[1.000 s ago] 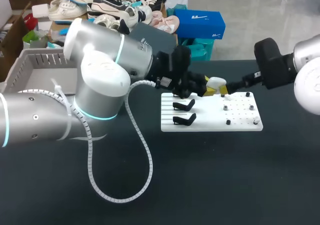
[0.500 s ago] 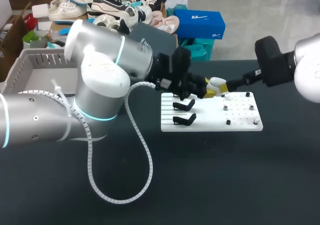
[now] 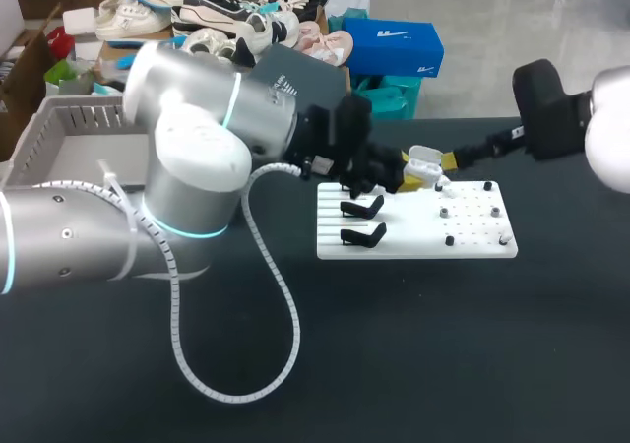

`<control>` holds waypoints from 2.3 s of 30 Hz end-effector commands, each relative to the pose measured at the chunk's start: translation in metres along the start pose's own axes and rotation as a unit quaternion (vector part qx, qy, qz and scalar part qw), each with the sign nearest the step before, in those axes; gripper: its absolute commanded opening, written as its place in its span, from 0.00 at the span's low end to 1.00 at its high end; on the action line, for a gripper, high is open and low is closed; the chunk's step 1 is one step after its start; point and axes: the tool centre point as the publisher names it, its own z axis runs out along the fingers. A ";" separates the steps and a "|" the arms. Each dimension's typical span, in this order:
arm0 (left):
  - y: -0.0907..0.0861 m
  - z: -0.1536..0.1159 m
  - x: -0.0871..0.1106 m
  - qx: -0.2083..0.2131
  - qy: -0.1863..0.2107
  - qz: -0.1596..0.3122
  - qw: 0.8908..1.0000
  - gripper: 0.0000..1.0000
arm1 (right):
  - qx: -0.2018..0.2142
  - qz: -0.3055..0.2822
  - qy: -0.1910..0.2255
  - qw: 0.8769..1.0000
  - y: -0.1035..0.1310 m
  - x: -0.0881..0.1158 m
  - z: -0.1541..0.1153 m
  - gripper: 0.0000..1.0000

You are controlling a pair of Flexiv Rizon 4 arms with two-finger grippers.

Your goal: Pick up each earbud case from the left stands, insert the matching earbuds, close the lid, and place the case in the box.

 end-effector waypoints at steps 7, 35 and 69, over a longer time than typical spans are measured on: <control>0.006 -0.022 -0.014 -0.064 -0.072 0.069 0.993 0.00 | 0.096 -0.007 0.028 0.995 0.007 0.045 -0.049 1.00; 0.012 -0.022 -0.004 -0.060 -0.142 0.098 0.983 0.00 | 0.132 0.039 0.046 0.989 0.006 0.082 -0.066 1.00; 0.018 -0.028 0.006 -0.051 -0.138 0.070 0.987 0.00 | 0.260 0.002 0.121 0.958 -0.007 0.104 -0.059 1.00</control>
